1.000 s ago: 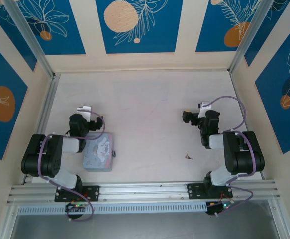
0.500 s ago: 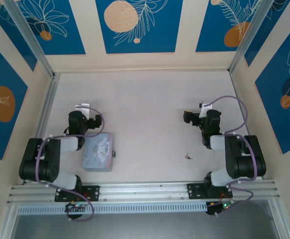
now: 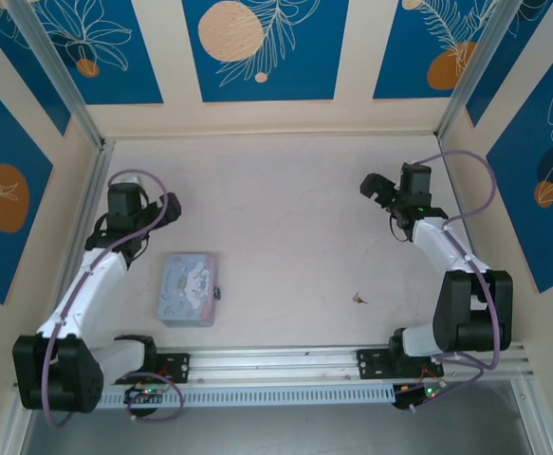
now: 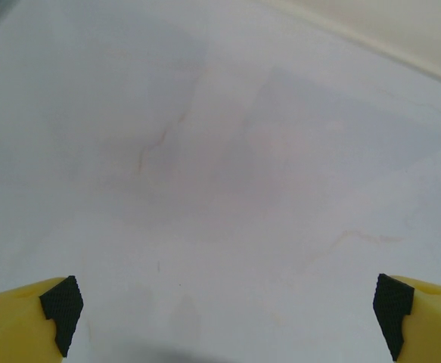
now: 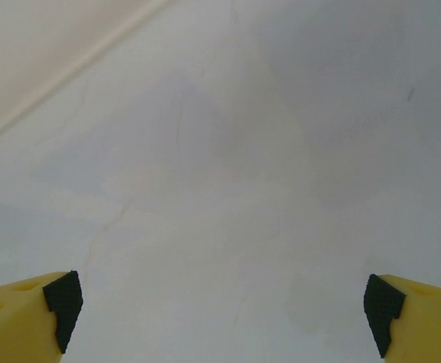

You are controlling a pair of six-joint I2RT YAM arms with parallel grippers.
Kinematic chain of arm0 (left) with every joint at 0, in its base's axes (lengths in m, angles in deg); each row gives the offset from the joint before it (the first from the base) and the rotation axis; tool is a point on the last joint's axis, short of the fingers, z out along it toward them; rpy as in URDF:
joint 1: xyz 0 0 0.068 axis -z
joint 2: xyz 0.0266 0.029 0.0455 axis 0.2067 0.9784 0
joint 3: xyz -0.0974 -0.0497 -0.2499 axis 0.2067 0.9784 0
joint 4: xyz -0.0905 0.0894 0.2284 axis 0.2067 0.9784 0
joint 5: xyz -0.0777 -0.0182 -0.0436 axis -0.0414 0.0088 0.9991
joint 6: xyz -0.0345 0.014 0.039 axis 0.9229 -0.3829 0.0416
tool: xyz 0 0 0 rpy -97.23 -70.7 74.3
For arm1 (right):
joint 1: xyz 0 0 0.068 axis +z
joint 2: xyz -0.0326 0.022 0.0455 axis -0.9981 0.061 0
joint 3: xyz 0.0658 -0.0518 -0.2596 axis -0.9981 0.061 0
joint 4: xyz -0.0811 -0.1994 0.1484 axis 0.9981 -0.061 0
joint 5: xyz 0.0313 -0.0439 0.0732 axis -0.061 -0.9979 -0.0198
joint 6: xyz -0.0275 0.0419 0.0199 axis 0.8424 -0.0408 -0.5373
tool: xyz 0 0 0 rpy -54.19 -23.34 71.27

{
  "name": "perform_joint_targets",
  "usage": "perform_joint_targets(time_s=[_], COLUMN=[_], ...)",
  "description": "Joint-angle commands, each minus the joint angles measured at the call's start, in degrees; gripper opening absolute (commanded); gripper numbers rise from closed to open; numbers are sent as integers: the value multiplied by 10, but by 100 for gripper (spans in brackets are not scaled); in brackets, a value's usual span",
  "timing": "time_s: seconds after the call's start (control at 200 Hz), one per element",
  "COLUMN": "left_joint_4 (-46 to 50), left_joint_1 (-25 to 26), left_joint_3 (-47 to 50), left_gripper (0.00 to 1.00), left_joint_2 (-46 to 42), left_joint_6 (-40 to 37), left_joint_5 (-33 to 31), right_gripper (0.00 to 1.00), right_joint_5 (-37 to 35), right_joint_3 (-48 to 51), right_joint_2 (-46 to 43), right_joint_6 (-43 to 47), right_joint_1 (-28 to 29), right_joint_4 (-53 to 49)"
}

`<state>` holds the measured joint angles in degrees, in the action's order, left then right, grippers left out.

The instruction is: Unlock the padlock with the key

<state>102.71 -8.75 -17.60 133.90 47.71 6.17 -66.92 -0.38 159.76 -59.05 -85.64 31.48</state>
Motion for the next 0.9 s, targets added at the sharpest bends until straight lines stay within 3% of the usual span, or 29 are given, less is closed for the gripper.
perform_joint_targets(time_s=[0.0,0.215,0.485,0.67,0.895], left_joint_4=[211,244,169,85,-25], left_joint_1=[-2,2,25,76,184], left_joint_3=[-13,40,115,157,168], left_gripper=[100,100,100,100,100], left_joint_2=[-39,-89,-88,-92,-53], left_joint_6=[120,137,138,193,279], left_joint_5=[18,61,143,191,160], right_gripper=[95,92,86,78,76], right_joint_5=[59,37,147,203,205], right_joint_3=[-16,-60,-69,-53,-29], right_joint_2=[-1,20,69,98,78], right_joint_6=[-26,-26,-97,-145,-164], right_joint_1=[45,182,274,301,301], right_joint_4=[-101,-163,-151,-110,-110])
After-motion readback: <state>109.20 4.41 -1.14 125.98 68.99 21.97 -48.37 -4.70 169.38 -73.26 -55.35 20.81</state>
